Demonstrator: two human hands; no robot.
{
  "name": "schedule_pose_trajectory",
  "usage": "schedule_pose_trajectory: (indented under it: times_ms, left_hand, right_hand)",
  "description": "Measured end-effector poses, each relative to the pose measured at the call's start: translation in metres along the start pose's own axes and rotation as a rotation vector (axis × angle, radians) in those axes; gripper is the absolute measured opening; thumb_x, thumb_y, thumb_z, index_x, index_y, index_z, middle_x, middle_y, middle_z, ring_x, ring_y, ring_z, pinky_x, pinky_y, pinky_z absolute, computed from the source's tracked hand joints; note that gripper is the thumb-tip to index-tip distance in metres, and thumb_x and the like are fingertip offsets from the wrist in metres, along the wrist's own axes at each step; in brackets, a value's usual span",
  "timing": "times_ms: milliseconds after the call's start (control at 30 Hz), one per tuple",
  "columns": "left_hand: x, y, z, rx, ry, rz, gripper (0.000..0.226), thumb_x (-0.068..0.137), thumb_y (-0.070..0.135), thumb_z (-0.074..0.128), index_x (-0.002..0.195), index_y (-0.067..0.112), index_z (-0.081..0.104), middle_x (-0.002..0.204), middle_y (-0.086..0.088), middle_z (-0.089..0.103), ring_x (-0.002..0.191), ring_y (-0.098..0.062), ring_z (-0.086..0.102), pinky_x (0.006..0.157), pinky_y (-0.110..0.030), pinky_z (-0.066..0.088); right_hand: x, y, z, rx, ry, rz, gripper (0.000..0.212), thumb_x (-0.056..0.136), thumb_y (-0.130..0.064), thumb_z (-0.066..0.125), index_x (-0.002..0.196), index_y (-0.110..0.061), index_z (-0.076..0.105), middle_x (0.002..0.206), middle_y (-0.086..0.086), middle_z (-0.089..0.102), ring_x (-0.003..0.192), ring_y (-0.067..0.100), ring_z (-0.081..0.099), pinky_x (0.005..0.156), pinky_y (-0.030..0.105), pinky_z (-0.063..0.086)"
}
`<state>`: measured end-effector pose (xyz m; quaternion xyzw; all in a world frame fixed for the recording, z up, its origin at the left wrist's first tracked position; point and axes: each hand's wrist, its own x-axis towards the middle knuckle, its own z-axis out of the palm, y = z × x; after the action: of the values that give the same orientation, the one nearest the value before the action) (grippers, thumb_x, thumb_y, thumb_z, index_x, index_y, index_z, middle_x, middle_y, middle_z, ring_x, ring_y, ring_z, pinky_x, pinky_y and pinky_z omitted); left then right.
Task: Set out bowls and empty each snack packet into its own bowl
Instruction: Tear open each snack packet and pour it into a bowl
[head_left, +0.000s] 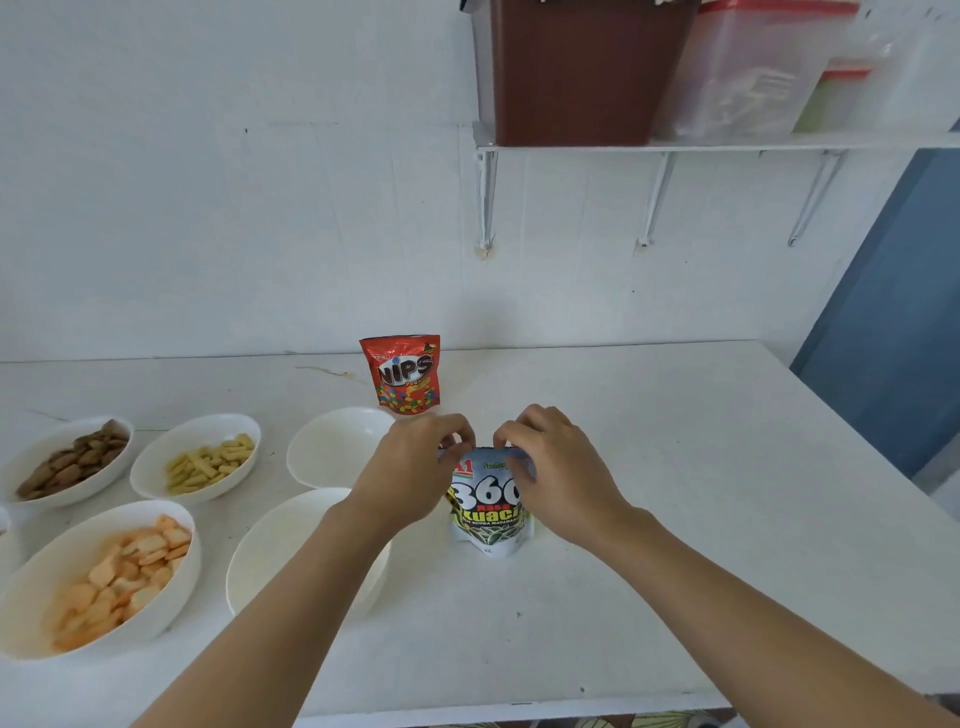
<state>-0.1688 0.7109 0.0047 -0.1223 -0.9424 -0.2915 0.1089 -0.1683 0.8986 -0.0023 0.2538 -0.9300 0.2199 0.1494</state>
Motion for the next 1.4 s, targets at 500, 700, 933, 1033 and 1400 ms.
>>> schedule_pose_trajectory:
  times_ms: [500,700,933,1033,1400]
  left_hand:
    - [0.049,-0.044,-0.01,-0.019,-0.102,0.096,0.004,0.094,0.021,0.066,0.096,0.021,0.069,0.093,0.008,0.067,0.086,-0.011,0.063,0.072,-0.024,0.055]
    - [0.067,-0.059,-0.014,-0.074,-0.213,0.06,0.012,0.097,0.026,0.062,0.095,0.02,0.072,0.086,0.013,0.065,0.08,-0.004,0.062,0.07,-0.013,0.048]
    - [0.081,-0.07,-0.016,-0.098,-0.292,0.019,0.023,0.096,0.034,0.063,0.092,0.015,0.075,0.088,0.005,0.073,0.08,-0.007,0.065,0.075,-0.028,0.058]
    - [0.087,-0.074,-0.016,-0.143,-0.347,-0.026,0.023,0.095,0.034,0.064,0.092,0.015,0.077,0.085,0.003,0.074,0.077,-0.012,0.07,0.075,-0.037,0.062]
    - [0.098,-0.077,-0.025,-0.249,-0.401,-0.066,0.016,0.094,0.022,0.067,0.093,0.011,0.079,0.084,0.0,0.075,0.08,-0.018,0.073,0.076,-0.032,0.061]
  right_hand:
    - [0.053,-0.003,0.028,0.012,0.0,0.081,0.012,0.09,-0.005,0.058,0.086,-0.016,0.062,0.08,-0.001,0.059,0.072,0.019,0.053,0.062,0.028,0.038]
    - [0.062,-0.003,0.035,0.027,0.043,0.066,0.012,0.089,-0.005,0.062,0.083,-0.016,0.066,0.08,-0.002,0.065,0.067,0.016,0.053,0.063,0.024,0.035]
    - [0.069,-0.002,0.042,0.114,-0.005,0.079,0.009,0.09,-0.013,0.065,0.095,-0.019,0.068,0.096,-0.006,0.067,0.085,0.013,0.06,0.073,0.02,0.047]
    - [0.074,-0.001,0.043,0.091,-0.016,0.05,0.01,0.092,-0.016,0.065,0.099,-0.02,0.071,0.097,-0.005,0.069,0.085,0.012,0.061,0.075,0.021,0.047]
    - [0.079,0.002,0.048,0.089,0.018,0.063,0.014,0.089,-0.019,0.07,0.102,-0.015,0.076,0.1,0.0,0.075,0.082,0.008,0.062,0.074,0.007,0.036]
